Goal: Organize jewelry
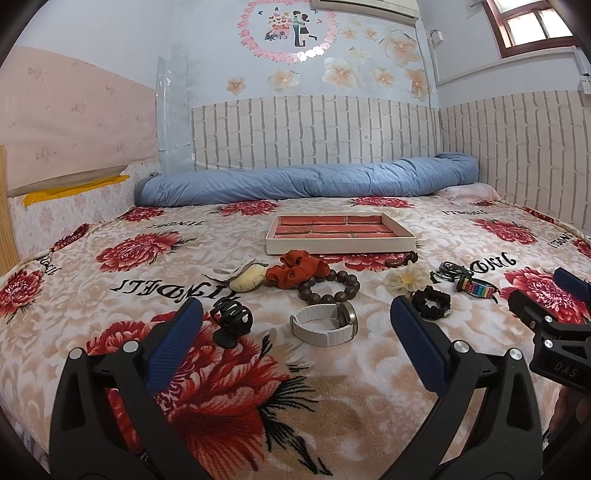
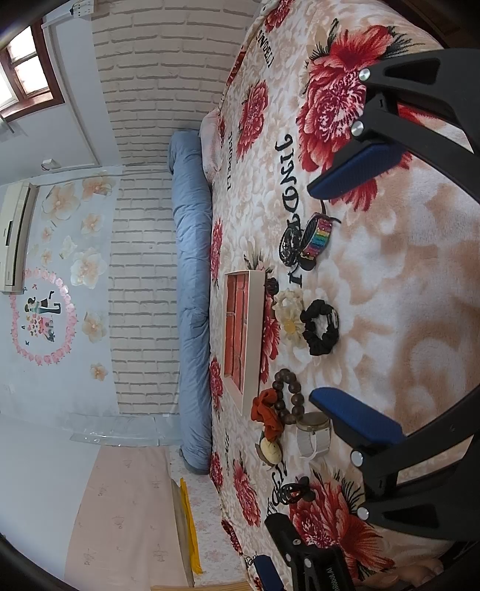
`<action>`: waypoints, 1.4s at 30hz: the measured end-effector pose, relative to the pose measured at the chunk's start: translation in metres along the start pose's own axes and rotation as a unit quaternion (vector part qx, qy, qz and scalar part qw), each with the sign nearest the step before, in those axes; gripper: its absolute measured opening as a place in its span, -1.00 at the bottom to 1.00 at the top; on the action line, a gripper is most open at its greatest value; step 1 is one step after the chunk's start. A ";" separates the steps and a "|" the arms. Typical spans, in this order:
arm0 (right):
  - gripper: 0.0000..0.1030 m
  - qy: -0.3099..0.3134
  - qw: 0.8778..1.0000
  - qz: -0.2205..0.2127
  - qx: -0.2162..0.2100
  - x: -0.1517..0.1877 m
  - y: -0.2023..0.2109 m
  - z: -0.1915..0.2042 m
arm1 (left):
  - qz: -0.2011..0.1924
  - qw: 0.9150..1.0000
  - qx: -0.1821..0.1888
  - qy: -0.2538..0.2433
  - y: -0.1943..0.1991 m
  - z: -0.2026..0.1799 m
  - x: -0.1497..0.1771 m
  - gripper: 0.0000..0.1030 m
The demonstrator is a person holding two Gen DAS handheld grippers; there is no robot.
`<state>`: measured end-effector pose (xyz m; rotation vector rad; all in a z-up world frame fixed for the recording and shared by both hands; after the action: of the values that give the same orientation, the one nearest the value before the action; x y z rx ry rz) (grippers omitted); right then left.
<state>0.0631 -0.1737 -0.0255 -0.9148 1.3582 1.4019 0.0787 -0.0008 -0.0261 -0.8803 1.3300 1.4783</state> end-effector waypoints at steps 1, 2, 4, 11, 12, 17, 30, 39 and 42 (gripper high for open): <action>0.93 0.000 1.000 0.001 0.000 0.000 0.000 0.000 | 0.000 1.000 0.000 0.001 0.000 0.000 0.000 0.90; 0.93 0.000 1.000 0.001 -0.001 0.000 0.000 0.000 | 0.001 1.000 0.001 0.000 0.000 0.000 0.000 0.90; 0.93 0.000 1.000 0.002 -0.001 0.000 0.000 0.000 | 0.001 1.000 0.001 0.000 0.000 0.000 0.000 0.90; 0.93 -0.001 1.000 0.002 0.000 0.000 -0.001 0.000 | 0.002 1.000 0.001 0.001 -0.001 -0.001 0.001 0.90; 0.93 0.000 1.000 0.002 0.000 0.000 -0.001 0.000 | 0.003 1.000 0.001 0.000 -0.001 -0.001 0.002 0.90; 0.93 0.000 1.000 0.006 0.001 0.001 -0.003 0.001 | 0.003 1.000 0.000 -0.001 -0.003 -0.002 0.004 0.90; 0.93 -0.005 0.999 0.046 0.011 0.002 -0.037 0.002 | 0.043 0.999 -0.001 0.006 -0.034 0.022 0.010 0.90; 0.93 0.009 0.998 0.059 0.009 -0.006 -0.065 0.012 | 0.085 0.996 -0.005 0.018 -0.069 0.052 0.017 0.90; 0.93 0.004 0.996 0.083 0.007 -0.003 -0.081 0.014 | 0.090 0.996 -0.006 0.016 -0.078 0.056 0.016 0.90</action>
<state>0.1424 -0.1651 -0.0443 -0.8140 1.4773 1.5130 0.1520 0.0558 -0.0567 -0.8115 1.4572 1.6172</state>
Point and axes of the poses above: each gripper's, at about its wrist camera, not at the fingertips, and y roughly against the way its jaws point, z to its left, x to its underside, the point moved 8 cm from there along -y, roughly the way its jaws point, and after that the axes turned 6 degrees about -y, right-handed, at the moved point
